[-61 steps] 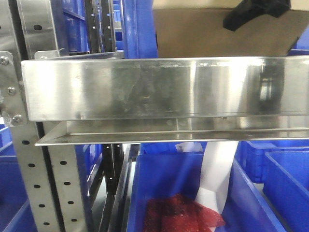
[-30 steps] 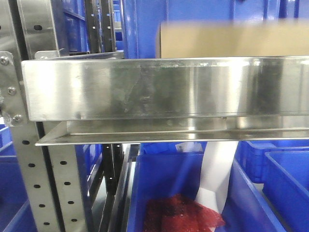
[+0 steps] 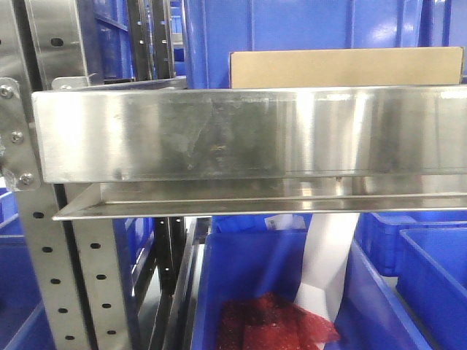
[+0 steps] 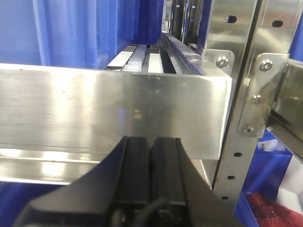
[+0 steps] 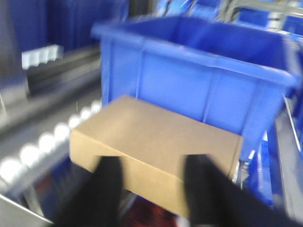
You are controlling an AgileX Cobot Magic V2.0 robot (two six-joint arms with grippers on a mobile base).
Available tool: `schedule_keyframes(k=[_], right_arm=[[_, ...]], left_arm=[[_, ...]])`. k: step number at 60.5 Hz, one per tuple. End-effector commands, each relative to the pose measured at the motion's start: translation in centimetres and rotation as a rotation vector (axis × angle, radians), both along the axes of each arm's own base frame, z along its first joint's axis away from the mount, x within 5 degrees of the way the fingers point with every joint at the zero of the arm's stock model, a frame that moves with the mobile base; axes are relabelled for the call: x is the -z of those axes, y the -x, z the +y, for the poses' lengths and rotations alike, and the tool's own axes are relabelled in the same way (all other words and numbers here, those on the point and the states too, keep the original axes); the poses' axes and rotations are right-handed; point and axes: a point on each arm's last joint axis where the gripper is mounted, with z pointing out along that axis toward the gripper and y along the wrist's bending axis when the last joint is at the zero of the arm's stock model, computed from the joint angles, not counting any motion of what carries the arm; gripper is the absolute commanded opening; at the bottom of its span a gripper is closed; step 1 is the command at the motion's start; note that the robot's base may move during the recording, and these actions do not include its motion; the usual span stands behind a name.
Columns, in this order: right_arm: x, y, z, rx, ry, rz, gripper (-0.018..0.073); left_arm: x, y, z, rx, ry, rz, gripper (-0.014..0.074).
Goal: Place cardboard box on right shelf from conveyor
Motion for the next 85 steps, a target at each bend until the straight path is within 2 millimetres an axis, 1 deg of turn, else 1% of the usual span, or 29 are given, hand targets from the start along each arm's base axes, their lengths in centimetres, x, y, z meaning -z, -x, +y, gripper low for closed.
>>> schedule_keyframes(k=[1, 6, 13, 23, 53, 62, 69, 75, 81, 85], right_arm=[[-1.2, 1.9, -1.0, 0.053, -0.123, -0.146, 0.0161], [-0.5, 3.0, -1.4, 0.063, -0.155, -0.154, 0.0054], [0.3, 3.9, -1.7, 0.074, -0.193, -0.150, 0.0058], [1.0, 3.9, -1.7, 0.075, -0.190, -0.121, 0.0057], [1.0, 3.9, -1.7, 0.075, -0.189, -0.116, 0.0057], [1.5, 4.0, -1.7, 0.078, -0.187, -0.110, 0.0057], [2.6, 4.4, -2.3, 0.123, -0.148, -0.127, 0.0057], [4.1, 5.3, -3.2, 0.200, -0.145, -0.139, 0.0057], [6.2, 6.3, -4.1, 0.292, -0.139, -0.148, 0.0057], [8.0, 6.8, -4.5, 0.335, -0.137, -0.153, 0.0057]], left_arm=[[-0.6, 0.1, 0.0, 0.000, 0.007, -0.088, -0.0116], [-0.6, 0.1, 0.0, 0.000, 0.007, -0.088, -0.0116], [-0.6, 0.1, 0.0, 0.000, 0.007, -0.088, -0.0116], [-0.6, 0.1, 0.0, 0.000, 0.007, -0.088, -0.0116], [-0.6, 0.1, 0.0, 0.000, 0.007, -0.088, -0.0116], [-0.6, 0.1, 0.0, 0.000, 0.007, -0.088, -0.0116], [-0.6, 0.1, 0.0, 0.000, 0.007, -0.088, -0.0116], [-0.6, 0.1, 0.0, 0.000, 0.007, -0.088, -0.0116], [-0.6, 0.1, 0.0, 0.000, 0.007, -0.088, -0.0116], [-0.6, 0.1, 0.0, 0.000, 0.007, -0.088, -0.0116]])
